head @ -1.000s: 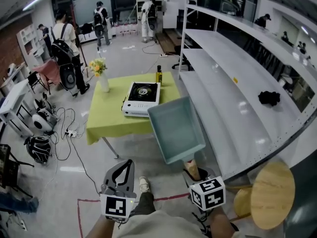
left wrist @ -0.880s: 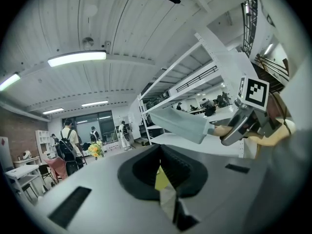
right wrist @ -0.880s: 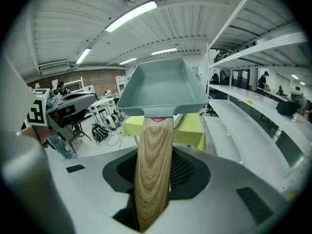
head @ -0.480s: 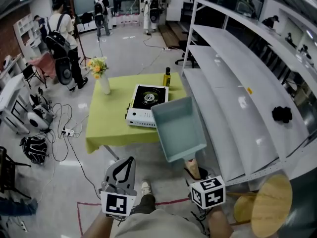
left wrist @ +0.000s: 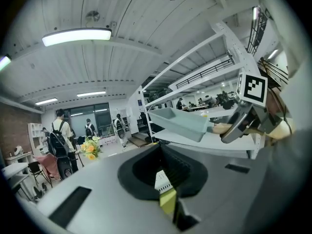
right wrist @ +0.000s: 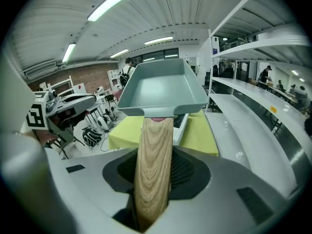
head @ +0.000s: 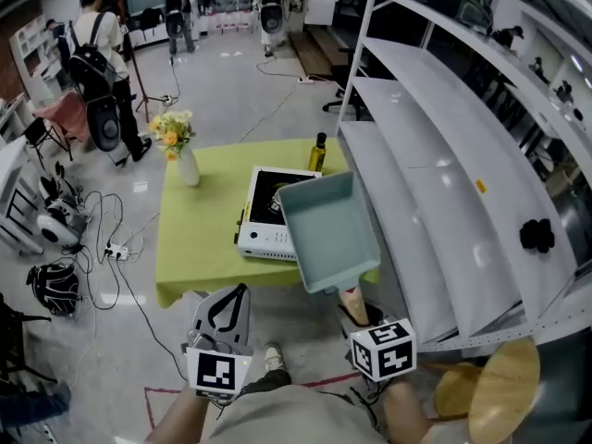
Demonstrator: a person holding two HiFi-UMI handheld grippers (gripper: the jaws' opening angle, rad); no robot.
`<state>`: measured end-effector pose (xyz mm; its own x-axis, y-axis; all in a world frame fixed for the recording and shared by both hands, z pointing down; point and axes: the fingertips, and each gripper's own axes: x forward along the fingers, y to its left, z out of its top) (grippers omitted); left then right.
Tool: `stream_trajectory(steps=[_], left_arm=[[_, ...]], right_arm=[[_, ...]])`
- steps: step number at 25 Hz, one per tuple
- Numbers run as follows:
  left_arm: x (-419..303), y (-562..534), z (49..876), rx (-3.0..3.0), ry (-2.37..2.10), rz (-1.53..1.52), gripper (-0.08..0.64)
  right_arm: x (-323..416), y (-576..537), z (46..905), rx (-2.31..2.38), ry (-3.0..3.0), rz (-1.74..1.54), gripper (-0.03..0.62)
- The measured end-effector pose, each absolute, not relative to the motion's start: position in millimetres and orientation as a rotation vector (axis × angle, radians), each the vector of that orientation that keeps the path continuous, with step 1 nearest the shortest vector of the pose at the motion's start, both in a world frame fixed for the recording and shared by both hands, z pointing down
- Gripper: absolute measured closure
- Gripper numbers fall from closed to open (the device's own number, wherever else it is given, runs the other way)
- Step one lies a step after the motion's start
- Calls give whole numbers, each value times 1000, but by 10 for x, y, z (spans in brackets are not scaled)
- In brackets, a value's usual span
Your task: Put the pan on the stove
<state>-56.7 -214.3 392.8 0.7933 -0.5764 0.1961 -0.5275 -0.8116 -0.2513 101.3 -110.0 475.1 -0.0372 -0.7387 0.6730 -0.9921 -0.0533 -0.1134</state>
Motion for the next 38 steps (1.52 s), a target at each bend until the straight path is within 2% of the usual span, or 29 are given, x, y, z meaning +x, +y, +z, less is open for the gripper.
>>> stream_trajectory(steps=[18, 38], left_arm=[[-288, -3265, 4272, -2818, 923, -494, 553], [405, -3829, 4595, -2719, 1341, -634, 552]], right_arm=[[1324, -2358, 5141, 1728, -1801, 919, 463], [2170, -3261, 5682, 1357, -1899, 901, 463]])
